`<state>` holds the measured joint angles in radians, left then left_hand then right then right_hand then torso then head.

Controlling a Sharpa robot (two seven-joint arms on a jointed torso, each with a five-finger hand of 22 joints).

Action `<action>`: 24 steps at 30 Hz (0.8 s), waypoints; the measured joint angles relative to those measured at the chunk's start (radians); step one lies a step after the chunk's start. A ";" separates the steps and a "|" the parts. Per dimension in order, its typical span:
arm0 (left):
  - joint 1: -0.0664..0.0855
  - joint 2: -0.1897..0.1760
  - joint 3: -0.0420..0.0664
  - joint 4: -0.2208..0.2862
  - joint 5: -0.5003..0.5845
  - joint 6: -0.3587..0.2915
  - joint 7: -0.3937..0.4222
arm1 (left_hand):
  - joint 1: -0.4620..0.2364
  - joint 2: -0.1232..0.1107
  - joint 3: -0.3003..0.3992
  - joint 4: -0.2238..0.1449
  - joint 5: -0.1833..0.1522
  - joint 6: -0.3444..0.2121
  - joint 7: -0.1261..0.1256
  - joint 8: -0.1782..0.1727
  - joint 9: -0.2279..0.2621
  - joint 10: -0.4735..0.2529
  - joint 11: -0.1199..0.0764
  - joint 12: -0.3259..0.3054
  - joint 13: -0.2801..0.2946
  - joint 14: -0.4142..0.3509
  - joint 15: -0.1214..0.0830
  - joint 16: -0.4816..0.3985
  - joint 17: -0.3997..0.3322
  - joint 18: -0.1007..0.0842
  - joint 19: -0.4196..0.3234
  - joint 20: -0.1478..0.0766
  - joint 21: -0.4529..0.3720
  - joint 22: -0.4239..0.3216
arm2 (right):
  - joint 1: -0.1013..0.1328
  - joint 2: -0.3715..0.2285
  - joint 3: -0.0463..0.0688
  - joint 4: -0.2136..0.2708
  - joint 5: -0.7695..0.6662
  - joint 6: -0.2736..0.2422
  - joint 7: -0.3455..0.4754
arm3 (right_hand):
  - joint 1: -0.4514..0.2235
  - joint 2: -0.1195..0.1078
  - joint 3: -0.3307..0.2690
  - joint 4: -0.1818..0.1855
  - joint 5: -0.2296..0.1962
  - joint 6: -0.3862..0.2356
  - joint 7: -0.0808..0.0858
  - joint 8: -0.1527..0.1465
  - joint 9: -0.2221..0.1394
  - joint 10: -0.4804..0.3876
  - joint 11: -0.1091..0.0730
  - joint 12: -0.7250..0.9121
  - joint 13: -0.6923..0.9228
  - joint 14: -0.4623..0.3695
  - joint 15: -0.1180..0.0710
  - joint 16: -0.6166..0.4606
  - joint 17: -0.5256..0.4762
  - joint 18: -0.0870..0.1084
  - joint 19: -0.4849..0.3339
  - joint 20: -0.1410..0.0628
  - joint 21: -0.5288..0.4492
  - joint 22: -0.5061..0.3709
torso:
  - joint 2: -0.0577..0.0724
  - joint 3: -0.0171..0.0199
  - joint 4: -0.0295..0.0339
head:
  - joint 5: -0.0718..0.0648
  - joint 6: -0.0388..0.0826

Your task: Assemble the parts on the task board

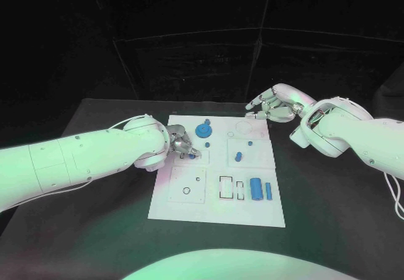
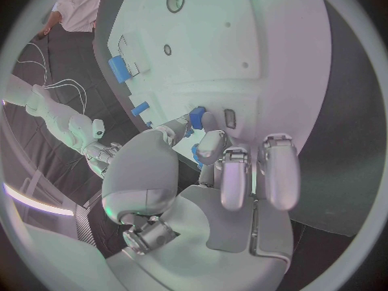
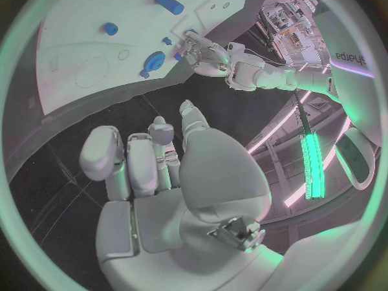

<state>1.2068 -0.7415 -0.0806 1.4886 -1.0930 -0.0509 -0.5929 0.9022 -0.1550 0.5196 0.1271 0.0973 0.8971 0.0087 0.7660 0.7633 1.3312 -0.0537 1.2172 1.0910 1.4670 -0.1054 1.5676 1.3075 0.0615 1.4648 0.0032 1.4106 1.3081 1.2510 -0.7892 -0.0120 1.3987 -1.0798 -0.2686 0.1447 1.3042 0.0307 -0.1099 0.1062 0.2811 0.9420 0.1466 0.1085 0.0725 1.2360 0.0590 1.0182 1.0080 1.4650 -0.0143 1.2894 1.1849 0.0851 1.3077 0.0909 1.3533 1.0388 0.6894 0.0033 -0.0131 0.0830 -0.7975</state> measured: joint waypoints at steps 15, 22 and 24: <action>-0.001 -0.014 -0.001 0.015 0.000 0.003 -0.003 | 0.000 0.000 -0.065 0.016 0.000 0.004 0.004 0.000 0.002 0.000 0.000 0.004 0.001 0.000 0.000 0.000 0.000 0.000 0.000 0.000 0.004 0.000 | 0.000 0.001 0.000 -0.003 0.000 0.000 0.001 | -0.004 0.004 -0.001 0.001 0.000 0.000 0.000 0.000 0.000 0.000 0.000 0.000 -0.002 0.000 0.000 -0.002 -0.003 0.000 0.000 0.000 -0.004 -0.003 | 0.000 0.0006 0.0002 | 0.002 0.000; -0.001 -0.014 -0.001 0.009 0.001 -0.004 -0.003 | -0.017 -0.007 -0.191 0.052 0.000 0.007 0.000 0.000 0.006 0.004 -0.004 0.004 0.001 -0.004 -0.004 0.000 0.000 0.000 0.003 -0.003 0.004 0.000 | 0.000 0.000 0.000 -0.004 0.001 0.000 0.002 | -0.004 0.004 -0.003 0.003 0.000 0.000 0.000 0.000 0.000 -0.002 0.002 -0.005 -0.005 0.000 0.000 -0.004 -0.007 0.000 0.000 -0.001 -0.004 -0.008 | 0.000 0.0007 -0.0011 | 0.001 0.001; -0.001 -0.016 0.000 0.010 0.001 -0.007 -0.003 | -0.017 -0.007 -0.226 0.061 -0.005 0.007 0.000 0.000 0.006 0.004 -0.004 0.004 -0.001 -0.004 -0.004 0.000 0.000 0.000 0.003 -0.003 0.004 0.000 | 0.000 0.000 0.000 -0.004 0.001 0.000 0.002 | -0.004 0.004 -0.003 0.003 0.000 0.000 0.000 0.000 0.000 -0.004 0.004 -0.005 -0.005 0.000 0.000 -0.004 -0.008 0.000 -0.003 -0.003 -0.004 -0.009 | 0.000 0.0007 -0.0011 | 0.001 0.001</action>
<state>1.2059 -0.7571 -0.0807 1.4990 -1.0923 -0.0578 -0.5956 0.8851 -0.1618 0.2938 0.1883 0.0920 0.9042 0.0086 0.7660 0.7692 1.3348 -0.0573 1.2209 1.0904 1.4634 -0.1091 1.5676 1.3074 0.0617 1.4679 0.0001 1.4143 1.3079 1.2510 -0.7891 -0.0120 1.3945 -1.0786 -0.2683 0.1469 1.3002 0.0347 -0.1125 0.1088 0.2811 0.9420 0.1466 0.1085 0.0725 1.2324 0.0626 1.0134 1.0025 1.4649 -0.0143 1.2855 1.1774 0.0850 1.3044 0.0875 1.3495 1.0299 0.6892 0.0039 -0.0142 0.0838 -0.7960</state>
